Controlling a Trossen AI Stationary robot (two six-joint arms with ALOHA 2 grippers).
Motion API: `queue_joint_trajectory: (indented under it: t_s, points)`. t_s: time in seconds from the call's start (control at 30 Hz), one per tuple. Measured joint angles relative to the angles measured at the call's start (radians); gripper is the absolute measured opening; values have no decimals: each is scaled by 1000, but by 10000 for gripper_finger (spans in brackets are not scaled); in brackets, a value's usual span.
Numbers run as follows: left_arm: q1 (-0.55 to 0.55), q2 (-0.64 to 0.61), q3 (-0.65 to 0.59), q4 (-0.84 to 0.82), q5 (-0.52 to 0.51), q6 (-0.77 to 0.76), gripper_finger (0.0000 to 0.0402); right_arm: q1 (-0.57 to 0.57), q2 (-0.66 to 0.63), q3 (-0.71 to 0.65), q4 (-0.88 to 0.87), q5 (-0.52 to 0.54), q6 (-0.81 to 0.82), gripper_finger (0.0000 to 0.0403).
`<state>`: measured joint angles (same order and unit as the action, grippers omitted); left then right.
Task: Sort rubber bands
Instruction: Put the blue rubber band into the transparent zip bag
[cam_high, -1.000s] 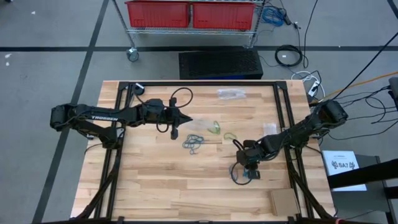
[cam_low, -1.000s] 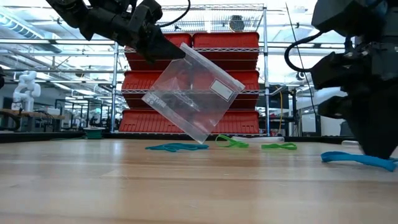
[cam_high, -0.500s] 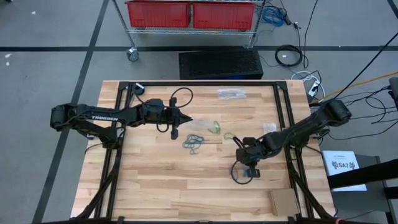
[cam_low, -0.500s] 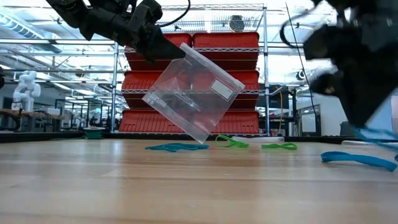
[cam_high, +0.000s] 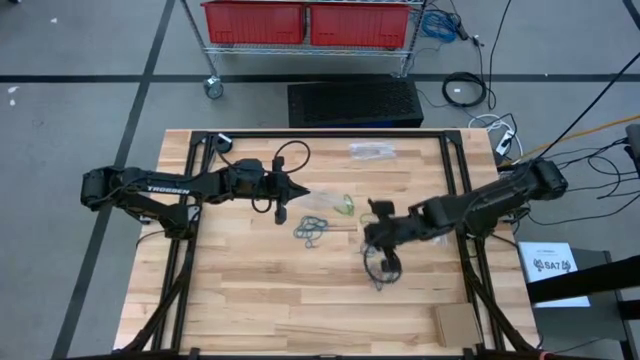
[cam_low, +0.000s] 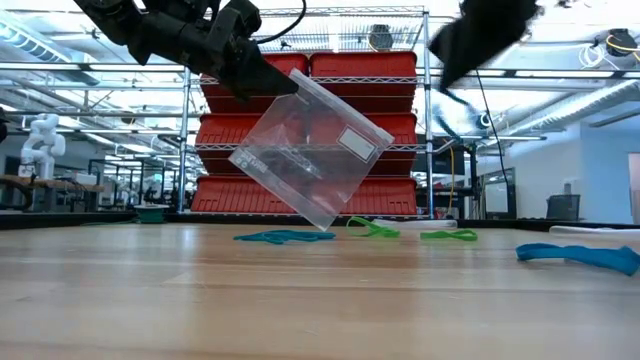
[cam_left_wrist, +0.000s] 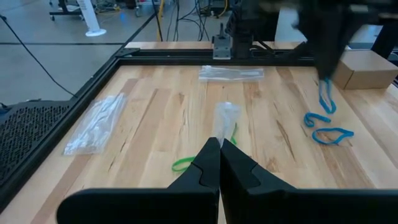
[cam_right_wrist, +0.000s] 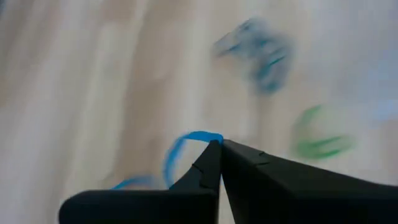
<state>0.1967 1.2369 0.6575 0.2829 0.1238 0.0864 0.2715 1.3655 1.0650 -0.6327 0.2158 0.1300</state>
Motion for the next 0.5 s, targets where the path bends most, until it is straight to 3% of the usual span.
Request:
queue_joint_trajectory:
  t_s: [0.23, 0.5]
  points:
    - [0, 0, 0, 0, 0, 0, 0, -83, 0, 83, 158, 315, -191, 0]
    - [-1, 0, 0, 0, 0, 0, 0, -172, 57, 83, 382, 275, -372, 0]
